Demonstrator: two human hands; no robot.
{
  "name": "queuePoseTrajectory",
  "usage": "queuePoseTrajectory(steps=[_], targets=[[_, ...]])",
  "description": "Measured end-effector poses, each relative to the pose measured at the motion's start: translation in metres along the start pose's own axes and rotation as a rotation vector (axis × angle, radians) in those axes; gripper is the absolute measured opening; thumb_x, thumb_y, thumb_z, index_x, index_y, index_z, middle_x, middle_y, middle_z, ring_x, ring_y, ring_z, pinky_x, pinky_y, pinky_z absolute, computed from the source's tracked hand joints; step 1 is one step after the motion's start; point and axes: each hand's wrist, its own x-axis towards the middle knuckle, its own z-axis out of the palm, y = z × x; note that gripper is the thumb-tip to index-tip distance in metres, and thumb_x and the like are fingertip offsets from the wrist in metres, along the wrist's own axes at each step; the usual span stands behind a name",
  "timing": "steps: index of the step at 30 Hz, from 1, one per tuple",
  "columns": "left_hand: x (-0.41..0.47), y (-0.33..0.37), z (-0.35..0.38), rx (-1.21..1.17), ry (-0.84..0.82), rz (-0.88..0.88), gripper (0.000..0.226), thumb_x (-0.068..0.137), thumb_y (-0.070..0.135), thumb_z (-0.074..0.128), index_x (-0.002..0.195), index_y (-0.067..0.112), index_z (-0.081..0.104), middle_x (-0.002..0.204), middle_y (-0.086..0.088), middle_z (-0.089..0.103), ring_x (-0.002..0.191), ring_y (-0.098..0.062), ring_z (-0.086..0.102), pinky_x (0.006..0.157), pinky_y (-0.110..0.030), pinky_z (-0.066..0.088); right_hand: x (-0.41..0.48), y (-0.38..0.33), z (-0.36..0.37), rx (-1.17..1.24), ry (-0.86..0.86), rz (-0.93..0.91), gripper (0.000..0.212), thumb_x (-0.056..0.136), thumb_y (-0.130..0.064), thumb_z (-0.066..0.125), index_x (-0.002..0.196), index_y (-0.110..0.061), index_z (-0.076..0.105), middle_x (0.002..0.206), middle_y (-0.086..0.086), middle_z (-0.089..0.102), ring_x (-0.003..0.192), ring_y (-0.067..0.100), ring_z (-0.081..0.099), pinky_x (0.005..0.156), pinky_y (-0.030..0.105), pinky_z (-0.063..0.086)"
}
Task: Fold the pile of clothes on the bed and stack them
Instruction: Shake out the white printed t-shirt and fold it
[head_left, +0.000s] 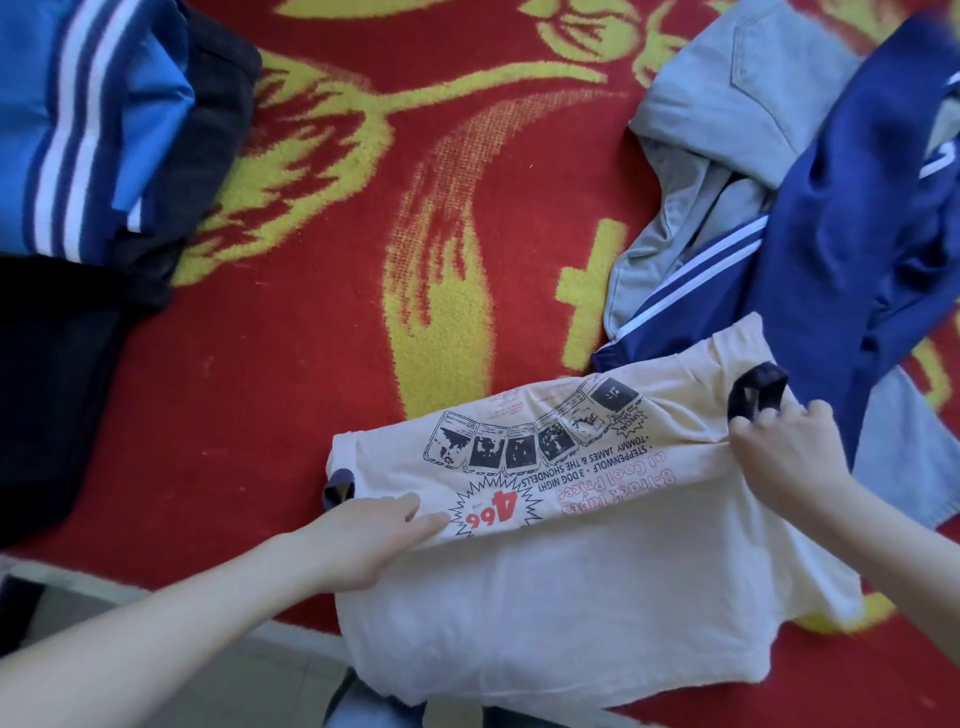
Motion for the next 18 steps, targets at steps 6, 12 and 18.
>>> queuePoseTrajectory(steps=[6,12,18], targets=[[-0.014,0.008,0.005,-0.053,0.005,0.065,0.061,0.085,0.004,0.036,0.123,0.038,0.003,0.116,-0.008,0.039,0.089,-0.032,0.05,0.049,-0.033,0.014,-0.015,0.019,0.019,0.354,0.335,0.056,0.034,0.03,0.026,0.06,0.045,0.001,0.045,0.037,0.015,0.041,0.039,0.026,0.048,0.055,0.031,0.024],[-0.008,0.028,0.023,-0.088,-0.074,0.028,0.059,0.085,0.0,0.037,0.139,0.02,0.026,0.115,-0.008,0.037,0.076,-0.027,0.041,0.053,-0.034,0.021,-0.018,0.004,0.027,0.112,-0.031,0.025,0.031,0.042,0.007,0.08,0.064,0.0,0.059,0.055,0.02,0.058,0.054,0.031,0.059,0.06,0.04,0.04],[-0.01,0.033,0.022,-0.134,-0.078,0.012,0.057,0.089,0.011,0.037,0.143,0.023,0.023,0.121,-0.007,0.037,0.083,-0.029,0.049,0.064,-0.033,0.029,-0.024,0.013,0.013,-0.034,-0.184,0.104,0.024,0.088,-0.014,0.044,0.107,-0.026,0.052,0.102,-0.007,0.062,0.093,0.017,0.058,0.071,0.029,0.031]])
